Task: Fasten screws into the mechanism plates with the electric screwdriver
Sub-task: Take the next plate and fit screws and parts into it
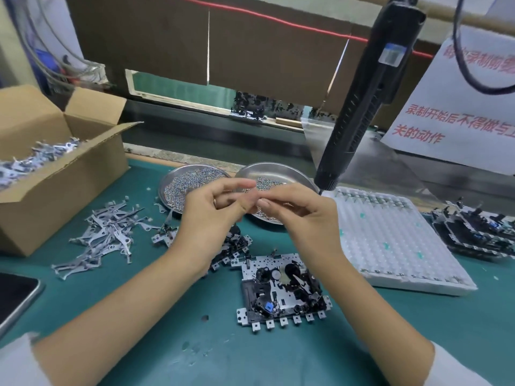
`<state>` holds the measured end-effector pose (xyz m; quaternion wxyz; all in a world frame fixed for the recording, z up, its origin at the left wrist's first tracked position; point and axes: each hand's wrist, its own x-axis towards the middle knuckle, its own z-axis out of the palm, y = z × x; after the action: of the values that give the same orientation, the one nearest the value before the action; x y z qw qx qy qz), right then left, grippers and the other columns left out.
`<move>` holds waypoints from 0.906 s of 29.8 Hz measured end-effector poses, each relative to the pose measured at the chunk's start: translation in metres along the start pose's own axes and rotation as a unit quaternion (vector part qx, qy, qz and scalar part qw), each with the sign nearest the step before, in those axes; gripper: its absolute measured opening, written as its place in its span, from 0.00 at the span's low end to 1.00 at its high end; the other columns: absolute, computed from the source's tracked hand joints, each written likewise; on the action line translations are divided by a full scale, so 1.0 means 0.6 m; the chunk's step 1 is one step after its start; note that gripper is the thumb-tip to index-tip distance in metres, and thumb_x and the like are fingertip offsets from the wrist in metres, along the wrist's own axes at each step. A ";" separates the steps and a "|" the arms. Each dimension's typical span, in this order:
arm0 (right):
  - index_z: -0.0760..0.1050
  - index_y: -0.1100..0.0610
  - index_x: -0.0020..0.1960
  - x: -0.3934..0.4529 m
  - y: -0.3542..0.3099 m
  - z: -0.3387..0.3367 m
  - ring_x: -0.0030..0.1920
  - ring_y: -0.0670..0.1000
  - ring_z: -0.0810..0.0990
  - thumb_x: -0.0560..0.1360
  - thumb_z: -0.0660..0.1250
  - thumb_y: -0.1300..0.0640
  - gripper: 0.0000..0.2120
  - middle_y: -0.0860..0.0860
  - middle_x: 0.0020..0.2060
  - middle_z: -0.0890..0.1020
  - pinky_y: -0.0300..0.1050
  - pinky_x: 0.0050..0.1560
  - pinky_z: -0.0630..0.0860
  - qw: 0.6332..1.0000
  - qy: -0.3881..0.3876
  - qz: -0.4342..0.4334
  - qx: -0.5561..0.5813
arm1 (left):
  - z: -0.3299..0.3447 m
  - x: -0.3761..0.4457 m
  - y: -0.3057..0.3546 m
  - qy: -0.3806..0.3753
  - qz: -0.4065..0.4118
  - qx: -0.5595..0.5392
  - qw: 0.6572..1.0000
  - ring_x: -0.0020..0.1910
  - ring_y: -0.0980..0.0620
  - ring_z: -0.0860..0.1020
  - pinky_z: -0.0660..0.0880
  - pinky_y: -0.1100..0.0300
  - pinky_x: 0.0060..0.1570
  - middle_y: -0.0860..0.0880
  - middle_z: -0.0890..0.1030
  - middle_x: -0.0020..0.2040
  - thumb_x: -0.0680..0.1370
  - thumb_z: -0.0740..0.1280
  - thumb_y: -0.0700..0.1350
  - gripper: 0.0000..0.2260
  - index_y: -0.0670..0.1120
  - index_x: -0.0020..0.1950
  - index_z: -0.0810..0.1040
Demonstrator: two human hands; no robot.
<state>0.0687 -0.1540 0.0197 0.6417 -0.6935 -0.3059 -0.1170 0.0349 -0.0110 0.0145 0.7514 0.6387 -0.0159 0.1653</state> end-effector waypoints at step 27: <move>0.82 0.56 0.41 -0.036 -0.006 0.019 0.38 0.47 0.81 0.70 0.69 0.74 0.13 0.53 0.39 0.82 0.36 0.40 0.77 0.990 0.119 0.033 0.071 | 0.016 -0.016 -0.013 -0.042 -0.081 -0.176 0.980 0.41 0.53 0.83 0.78 0.65 0.41 0.45 0.85 0.40 0.64 0.72 0.41 0.24 0.50 0.59 0.74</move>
<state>0.0468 -0.1487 0.0090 0.7248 -0.6368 -0.2121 -0.1552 0.0300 -0.0236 0.0067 0.8615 0.5022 -0.0239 0.0715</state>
